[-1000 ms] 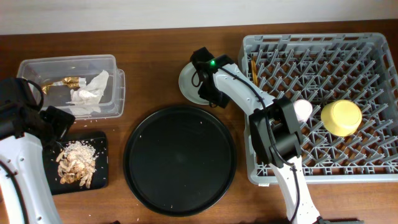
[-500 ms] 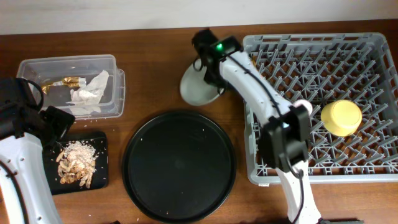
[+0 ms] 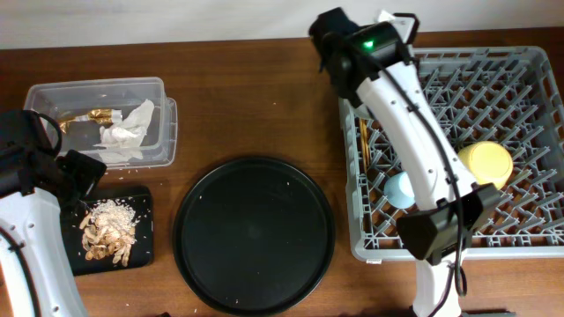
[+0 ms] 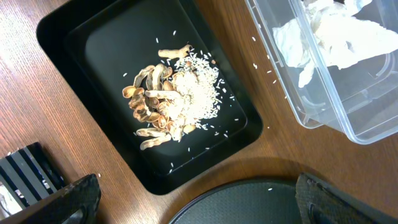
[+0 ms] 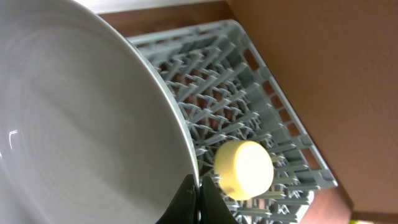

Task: Sort waste into correct bins and load items into the dishwasher rack
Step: 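Stand the plate upright in the rack's back-left slots and release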

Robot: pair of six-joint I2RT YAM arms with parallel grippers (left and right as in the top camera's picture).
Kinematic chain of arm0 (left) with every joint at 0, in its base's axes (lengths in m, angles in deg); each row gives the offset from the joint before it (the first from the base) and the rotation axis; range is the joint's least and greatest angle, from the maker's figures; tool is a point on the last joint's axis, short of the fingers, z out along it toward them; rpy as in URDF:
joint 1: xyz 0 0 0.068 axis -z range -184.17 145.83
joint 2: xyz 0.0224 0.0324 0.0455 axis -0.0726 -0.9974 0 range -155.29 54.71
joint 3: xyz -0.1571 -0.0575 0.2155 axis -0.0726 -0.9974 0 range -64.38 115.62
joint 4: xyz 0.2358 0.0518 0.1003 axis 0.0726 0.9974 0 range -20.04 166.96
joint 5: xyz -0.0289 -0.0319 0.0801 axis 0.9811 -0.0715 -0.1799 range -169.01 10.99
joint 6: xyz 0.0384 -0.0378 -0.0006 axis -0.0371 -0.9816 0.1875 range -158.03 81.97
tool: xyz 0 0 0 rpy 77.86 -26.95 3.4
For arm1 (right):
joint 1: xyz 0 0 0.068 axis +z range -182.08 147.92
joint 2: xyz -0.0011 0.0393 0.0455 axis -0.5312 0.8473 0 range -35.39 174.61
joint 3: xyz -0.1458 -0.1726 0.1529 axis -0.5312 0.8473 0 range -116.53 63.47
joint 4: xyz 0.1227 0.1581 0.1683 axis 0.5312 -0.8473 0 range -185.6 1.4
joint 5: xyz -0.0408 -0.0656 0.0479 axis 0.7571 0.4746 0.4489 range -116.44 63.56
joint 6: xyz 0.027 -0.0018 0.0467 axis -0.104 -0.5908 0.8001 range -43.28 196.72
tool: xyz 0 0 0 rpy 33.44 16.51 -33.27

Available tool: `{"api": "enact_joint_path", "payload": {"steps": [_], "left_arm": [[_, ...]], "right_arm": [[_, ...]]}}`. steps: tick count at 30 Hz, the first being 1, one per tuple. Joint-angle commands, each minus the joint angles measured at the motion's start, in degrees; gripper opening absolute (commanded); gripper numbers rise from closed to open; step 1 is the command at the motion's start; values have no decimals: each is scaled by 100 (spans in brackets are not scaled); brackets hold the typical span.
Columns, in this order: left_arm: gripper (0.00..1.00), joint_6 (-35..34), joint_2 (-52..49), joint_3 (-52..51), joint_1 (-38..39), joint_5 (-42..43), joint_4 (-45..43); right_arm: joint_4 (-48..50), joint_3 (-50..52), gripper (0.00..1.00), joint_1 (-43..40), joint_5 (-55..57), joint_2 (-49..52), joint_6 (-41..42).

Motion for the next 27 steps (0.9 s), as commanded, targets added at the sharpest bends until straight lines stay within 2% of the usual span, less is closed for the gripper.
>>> {"api": "enact_joint_path", "payload": {"steps": [1,7,12,18,20,24,26,27], "left_arm": [[99,-15,-15,-17,-20,-63,-7],[99,-15,-15,-17,-20,-63,-7],[99,-15,-15,-17,-20,-63,-7],[99,-15,-15,-17,-20,-63,-7],[99,-15,-15,-17,-20,-63,-7],[99,-15,-13,-17,-20,-63,-7],[100,-15,-15,-17,-20,-63,-7],[99,-15,-15,-17,-20,-63,-7]], "right_arm": [[50,273,4,-216,72,107,24],[879,1215,4,-216,109,164,20],[1182,1676,4,-216,778,164,-195],[1202,1661,5,-199,-33,157,-389],[1163,1633,13,-199,-352,46,-387],[968,1364,54,-199,-1169,-470,-387],[944,1211,86,-201,-1617,-1001,-387],[957,1209,91,-212,-1722,-1246,-387]]}}
